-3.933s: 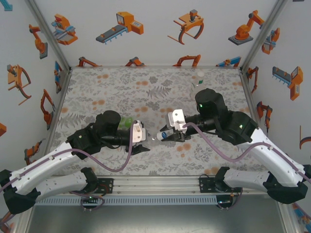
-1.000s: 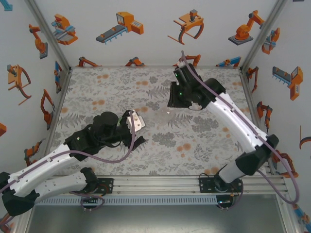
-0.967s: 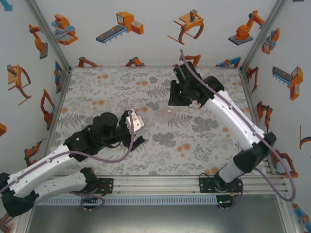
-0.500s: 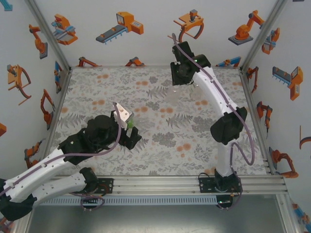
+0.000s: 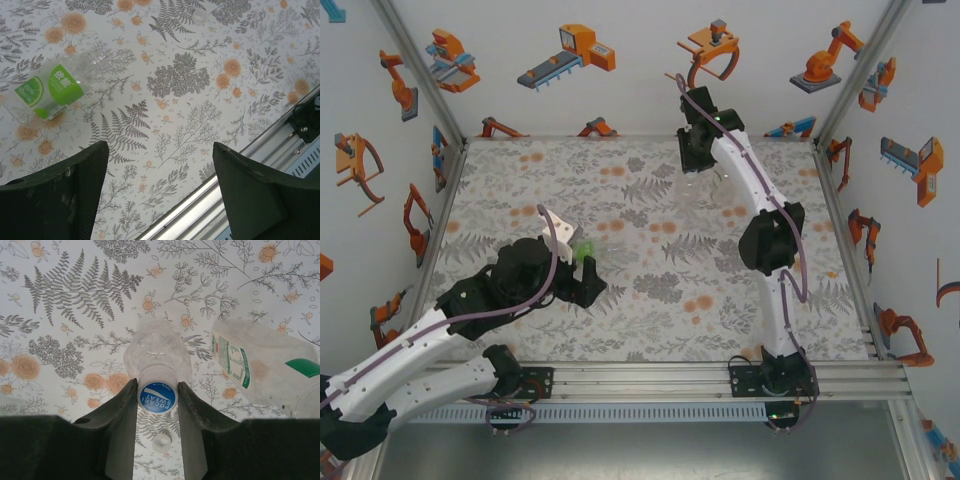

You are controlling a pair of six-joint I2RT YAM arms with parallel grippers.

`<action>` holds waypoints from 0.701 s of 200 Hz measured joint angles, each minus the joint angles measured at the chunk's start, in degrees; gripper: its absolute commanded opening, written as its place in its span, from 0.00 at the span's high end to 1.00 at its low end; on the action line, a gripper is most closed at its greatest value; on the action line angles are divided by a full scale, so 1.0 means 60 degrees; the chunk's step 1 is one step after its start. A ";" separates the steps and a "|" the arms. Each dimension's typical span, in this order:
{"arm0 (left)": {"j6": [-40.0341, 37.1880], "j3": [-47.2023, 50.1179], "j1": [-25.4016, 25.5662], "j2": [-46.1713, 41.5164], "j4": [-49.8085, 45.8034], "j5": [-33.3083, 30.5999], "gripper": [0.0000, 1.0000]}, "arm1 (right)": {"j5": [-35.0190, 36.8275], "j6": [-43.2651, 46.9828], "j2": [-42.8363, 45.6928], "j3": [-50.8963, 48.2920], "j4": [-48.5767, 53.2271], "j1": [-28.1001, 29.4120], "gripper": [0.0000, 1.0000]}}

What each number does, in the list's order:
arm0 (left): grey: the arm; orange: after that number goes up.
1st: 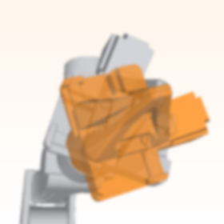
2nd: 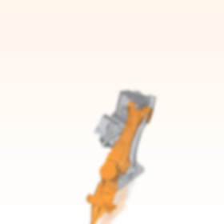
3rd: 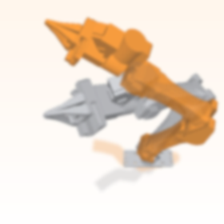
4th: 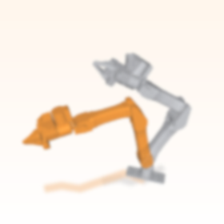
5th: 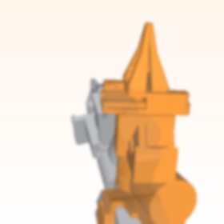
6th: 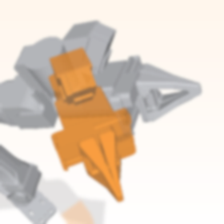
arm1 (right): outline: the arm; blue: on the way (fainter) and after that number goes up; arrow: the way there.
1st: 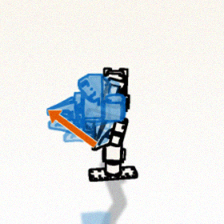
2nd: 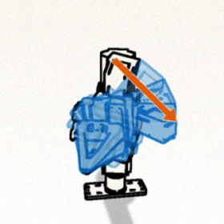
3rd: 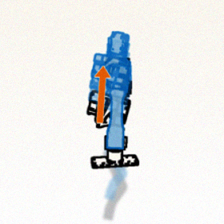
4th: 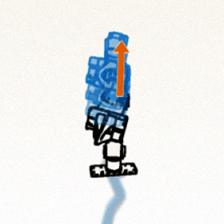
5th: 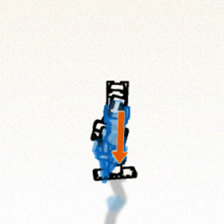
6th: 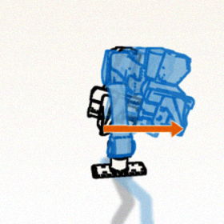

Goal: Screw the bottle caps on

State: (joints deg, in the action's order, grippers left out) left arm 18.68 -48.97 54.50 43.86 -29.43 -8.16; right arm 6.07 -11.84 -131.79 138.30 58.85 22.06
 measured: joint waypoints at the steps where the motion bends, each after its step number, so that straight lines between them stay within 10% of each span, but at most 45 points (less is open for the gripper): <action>1: 0.0004 0.0000 -0.0004 0.0004 -0.0004 0.0007 0.22 | 0.0000 0.0004 0.0000 0.0000 0.0000 -0.0004 0.83; 77: 0.0004 0.0000 -0.0160 0.0080 -0.0280 0.0321 0.22 | 0.0007 0.0124 0.0036 -0.0484 -0.0404 -0.0015 0.47; 140: -0.0335 -0.0324 -0.0433 0.0262 -0.0725 0.0521 0.24 | 0.0044 0.0288 0.0127 -0.0404 -0.0200 -0.0015 0.38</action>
State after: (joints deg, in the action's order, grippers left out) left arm 16.67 -50.92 51.90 45.43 -33.78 -5.04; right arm 6.33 -10.11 -131.02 135.87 57.65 21.98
